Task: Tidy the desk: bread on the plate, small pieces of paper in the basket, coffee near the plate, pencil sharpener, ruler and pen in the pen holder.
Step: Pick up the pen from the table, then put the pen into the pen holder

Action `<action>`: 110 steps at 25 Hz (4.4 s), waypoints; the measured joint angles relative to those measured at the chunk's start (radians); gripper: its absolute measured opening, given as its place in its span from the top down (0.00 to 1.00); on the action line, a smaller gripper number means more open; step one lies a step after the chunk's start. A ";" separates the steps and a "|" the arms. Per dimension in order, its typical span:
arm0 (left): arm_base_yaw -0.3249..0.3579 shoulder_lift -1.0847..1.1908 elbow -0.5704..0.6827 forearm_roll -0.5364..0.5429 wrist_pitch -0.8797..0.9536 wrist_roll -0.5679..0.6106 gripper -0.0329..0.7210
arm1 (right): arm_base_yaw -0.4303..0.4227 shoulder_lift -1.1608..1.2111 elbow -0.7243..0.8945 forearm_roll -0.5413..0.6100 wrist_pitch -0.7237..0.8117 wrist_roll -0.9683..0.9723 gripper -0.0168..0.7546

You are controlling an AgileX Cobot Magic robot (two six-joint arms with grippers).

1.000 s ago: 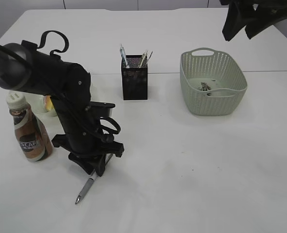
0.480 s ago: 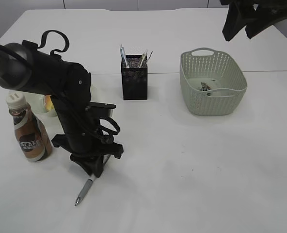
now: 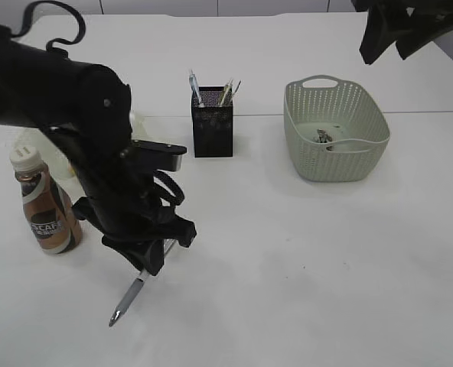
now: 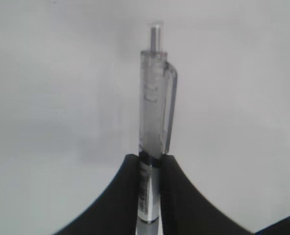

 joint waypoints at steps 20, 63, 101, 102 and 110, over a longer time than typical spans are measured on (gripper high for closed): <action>-0.051 -0.431 0.737 0.130 -1.414 -0.004 0.87 | 0.000 0.000 0.000 0.000 0.000 0.000 0.51; 0.129 0.357 -0.256 0.193 -1.514 0.015 0.87 | 0.000 0.000 0.000 -0.030 0.000 0.000 0.51; 0.097 0.241 -0.274 0.194 -1.427 0.015 0.86 | 0.000 0.000 0.000 -0.031 0.000 0.000 0.51; 0.097 0.241 -0.279 0.194 -1.430 0.015 0.86 | 0.000 0.000 0.000 -0.031 0.000 0.000 0.51; 0.131 0.263 -0.336 0.194 -1.435 0.015 0.86 | 0.000 0.000 0.000 -0.031 0.000 0.000 0.51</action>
